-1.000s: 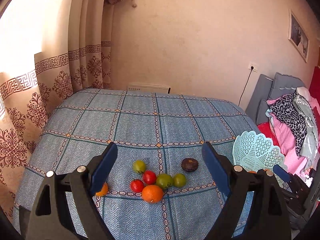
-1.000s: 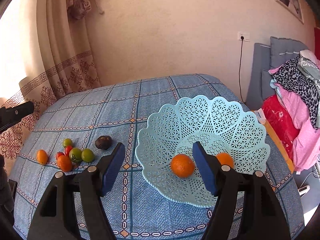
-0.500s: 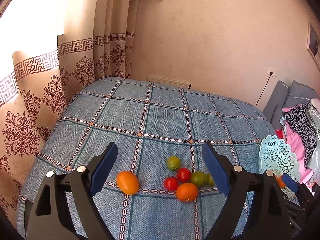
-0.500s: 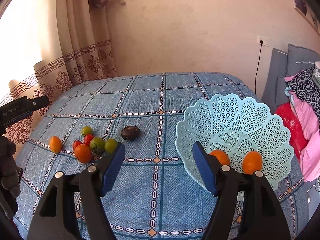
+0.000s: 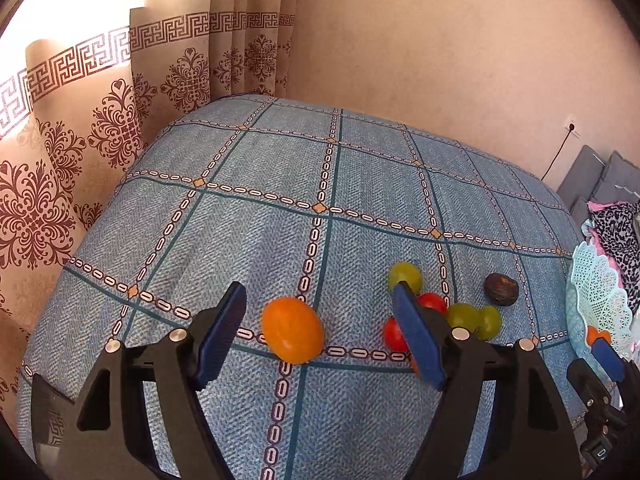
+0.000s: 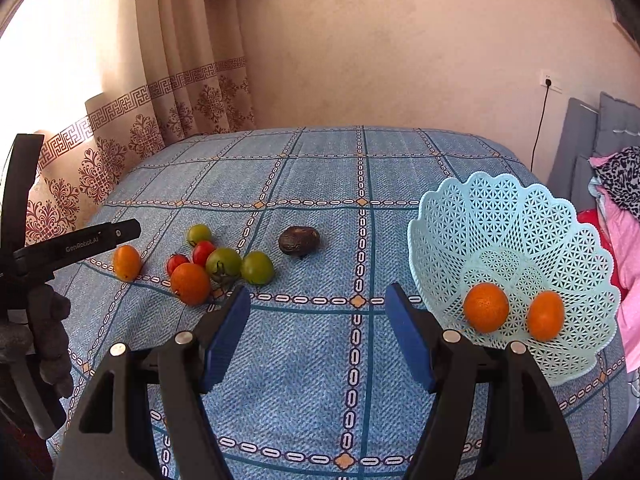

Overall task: Organize fruits
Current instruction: 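Close the left tool around an orange beside the tomatoes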

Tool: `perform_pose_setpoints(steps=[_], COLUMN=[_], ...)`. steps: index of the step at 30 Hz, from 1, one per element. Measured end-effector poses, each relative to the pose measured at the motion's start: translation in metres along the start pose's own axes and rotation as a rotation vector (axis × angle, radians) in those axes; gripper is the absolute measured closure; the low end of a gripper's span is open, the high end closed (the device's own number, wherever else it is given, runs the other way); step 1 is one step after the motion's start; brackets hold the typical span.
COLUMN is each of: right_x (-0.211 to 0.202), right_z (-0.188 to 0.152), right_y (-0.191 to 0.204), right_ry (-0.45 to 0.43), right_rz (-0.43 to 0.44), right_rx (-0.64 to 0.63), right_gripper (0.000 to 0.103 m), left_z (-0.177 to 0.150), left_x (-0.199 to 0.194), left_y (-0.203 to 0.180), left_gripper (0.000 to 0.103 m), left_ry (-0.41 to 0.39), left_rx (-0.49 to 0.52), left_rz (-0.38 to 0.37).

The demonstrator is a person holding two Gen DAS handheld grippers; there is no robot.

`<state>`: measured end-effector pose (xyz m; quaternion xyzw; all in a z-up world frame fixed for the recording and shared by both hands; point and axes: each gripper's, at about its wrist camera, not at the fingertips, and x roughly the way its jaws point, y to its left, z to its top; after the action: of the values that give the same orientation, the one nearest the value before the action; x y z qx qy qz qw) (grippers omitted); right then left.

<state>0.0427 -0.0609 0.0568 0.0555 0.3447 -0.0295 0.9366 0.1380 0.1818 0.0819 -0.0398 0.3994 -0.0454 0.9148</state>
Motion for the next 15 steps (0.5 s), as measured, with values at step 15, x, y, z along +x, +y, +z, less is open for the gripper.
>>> perform_pose_setpoints(steps=[15], right_x=[0.022], right_z=[-0.006], right_y=[0.025], right_ry=[0.062], right_rz=[0.05], right_rx=[-0.03], right_gripper=[0.033], left_z=[-0.017], left_x=[0.031], left_y=[0.018], left_gripper=[0.063], left_ry=[0.089], left_rx=[-0.02], left_rz=[0.008])
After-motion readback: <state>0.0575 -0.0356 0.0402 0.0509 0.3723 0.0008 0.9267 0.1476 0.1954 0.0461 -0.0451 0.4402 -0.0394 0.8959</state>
